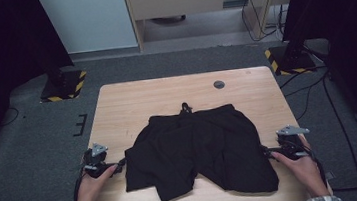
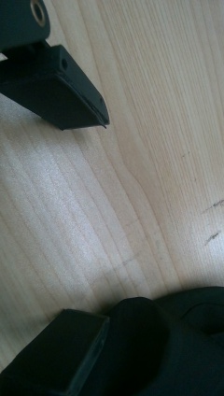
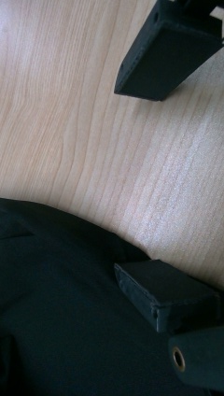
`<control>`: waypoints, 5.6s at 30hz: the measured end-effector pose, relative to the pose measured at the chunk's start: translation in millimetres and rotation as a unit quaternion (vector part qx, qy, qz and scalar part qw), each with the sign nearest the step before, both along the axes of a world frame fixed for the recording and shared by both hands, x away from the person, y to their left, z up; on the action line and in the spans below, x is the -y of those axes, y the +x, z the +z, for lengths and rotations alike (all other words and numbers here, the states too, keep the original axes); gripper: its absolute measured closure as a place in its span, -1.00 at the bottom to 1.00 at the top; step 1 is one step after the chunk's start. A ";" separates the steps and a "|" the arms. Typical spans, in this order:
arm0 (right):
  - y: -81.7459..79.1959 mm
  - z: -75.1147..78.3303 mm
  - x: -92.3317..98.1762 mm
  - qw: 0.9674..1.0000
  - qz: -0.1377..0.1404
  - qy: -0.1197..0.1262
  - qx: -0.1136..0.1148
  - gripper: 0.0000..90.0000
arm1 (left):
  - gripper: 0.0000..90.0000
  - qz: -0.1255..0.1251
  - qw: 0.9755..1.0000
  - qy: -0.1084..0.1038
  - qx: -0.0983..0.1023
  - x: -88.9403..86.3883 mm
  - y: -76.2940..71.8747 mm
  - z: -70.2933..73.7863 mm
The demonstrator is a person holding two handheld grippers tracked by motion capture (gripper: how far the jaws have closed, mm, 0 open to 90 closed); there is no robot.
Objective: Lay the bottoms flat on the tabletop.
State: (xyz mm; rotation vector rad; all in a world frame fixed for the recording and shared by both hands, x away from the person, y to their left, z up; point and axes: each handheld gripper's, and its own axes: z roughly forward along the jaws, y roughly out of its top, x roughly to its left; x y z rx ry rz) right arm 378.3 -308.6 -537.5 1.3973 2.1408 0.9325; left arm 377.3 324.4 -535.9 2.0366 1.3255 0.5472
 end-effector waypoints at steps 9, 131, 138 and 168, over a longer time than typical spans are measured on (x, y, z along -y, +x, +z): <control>0.0 4.6 2.7 1.000 -0.016 0.002 0.008 -0.26 | -0.46 0.002 0.999 0.012 0.038 -3.9 -5.6 20.7; 218.2 164.8 -44.2 0.990 0.010 0.101 0.100 0.79 | 0.93 -0.036 0.993 0.046 0.106 139.4 225.2 182.8; 225.4 120.0 -46.7 0.995 -0.044 0.066 0.066 -0.31 | 0.17 -0.033 0.992 0.102 0.072 143.9 228.6 142.4; 111.7 64.0 -103.8 0.993 0.095 0.069 0.034 -0.18 | -0.54 -0.092 0.994 -0.005 0.056 123.9 66.0 52.5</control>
